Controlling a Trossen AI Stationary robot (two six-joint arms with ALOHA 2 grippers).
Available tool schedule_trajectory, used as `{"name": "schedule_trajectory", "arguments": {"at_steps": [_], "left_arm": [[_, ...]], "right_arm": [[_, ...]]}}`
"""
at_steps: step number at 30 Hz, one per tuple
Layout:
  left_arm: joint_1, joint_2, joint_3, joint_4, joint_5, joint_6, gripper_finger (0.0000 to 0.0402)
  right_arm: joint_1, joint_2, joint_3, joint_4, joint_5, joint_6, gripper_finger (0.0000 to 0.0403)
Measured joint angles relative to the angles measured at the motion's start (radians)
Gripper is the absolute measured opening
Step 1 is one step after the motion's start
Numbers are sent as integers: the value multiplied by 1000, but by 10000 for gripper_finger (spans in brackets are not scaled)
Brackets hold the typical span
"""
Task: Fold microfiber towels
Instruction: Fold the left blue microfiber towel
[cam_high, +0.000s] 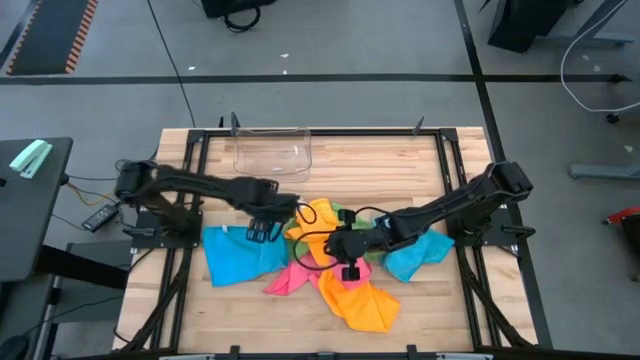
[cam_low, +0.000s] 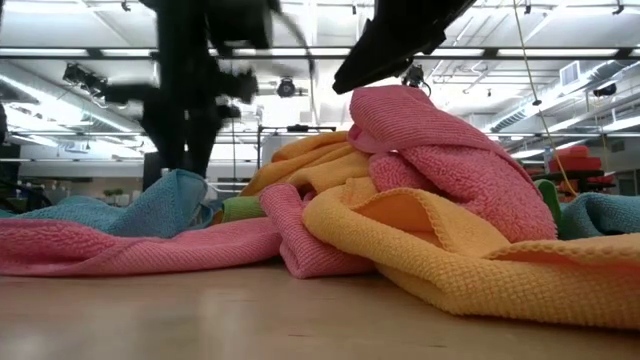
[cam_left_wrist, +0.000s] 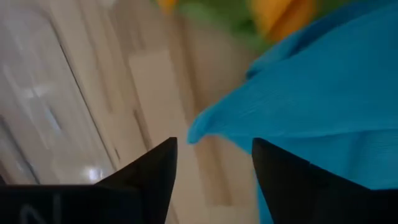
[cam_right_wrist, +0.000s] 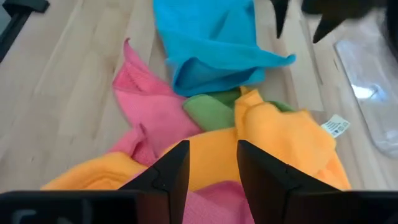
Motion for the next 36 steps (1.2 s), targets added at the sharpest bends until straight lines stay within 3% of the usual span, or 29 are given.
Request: {"name": "schedule_trajectory", "arguments": {"at_steps": [7,14,25,32,36], "left_arm": [[-67,-269,-158,89,77,-90,187],[-244,-465,-401,247,140,-352,176],[-506,-479,-463,277,139,-817,172],[-590,-456,-463,174,59,-982,173],[-603,-430,-463,100,65,-1019,173]], "right_arm": [[-3,-39,0,5,-2,-29,143],[9,19,0,175,-3,-99,143],[8,114,-2,358,-34,-176,143],[8,113,-1,422,-68,-226,143],[1,131,-2,511,-91,-274,143]]}}
